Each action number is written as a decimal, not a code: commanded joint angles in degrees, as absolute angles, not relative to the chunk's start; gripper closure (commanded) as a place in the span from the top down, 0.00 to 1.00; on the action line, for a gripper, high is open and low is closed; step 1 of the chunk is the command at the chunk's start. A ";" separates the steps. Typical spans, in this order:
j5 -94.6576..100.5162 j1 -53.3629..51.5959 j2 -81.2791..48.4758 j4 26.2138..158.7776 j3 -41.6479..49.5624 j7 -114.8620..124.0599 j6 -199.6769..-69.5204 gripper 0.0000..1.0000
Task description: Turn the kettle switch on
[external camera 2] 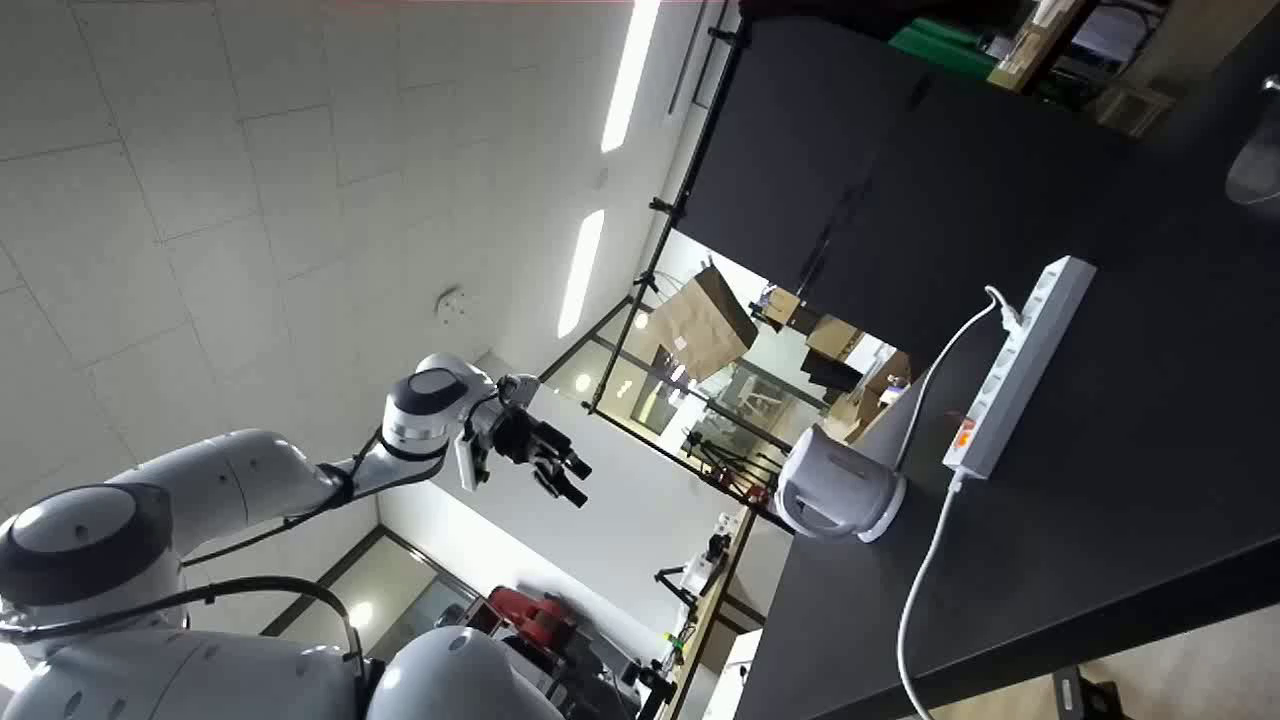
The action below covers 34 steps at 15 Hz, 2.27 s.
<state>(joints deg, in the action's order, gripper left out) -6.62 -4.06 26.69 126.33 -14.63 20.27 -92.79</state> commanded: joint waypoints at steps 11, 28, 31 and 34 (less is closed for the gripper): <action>-5.93 -4.44 26.25 126.45 -14.11 21.45 -93.81 1.00; 7.46 -1.99 7.93 127.34 -11.15 24.13 -128.25 1.00; 7.94 -2.06 6.98 126.51 -11.07 24.50 -128.18 1.00; 8.00 -2.06 7.02 126.35 -11.08 24.61 -128.14 1.00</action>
<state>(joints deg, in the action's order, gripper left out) 7.77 -0.43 7.06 126.42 -12.67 24.47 -128.25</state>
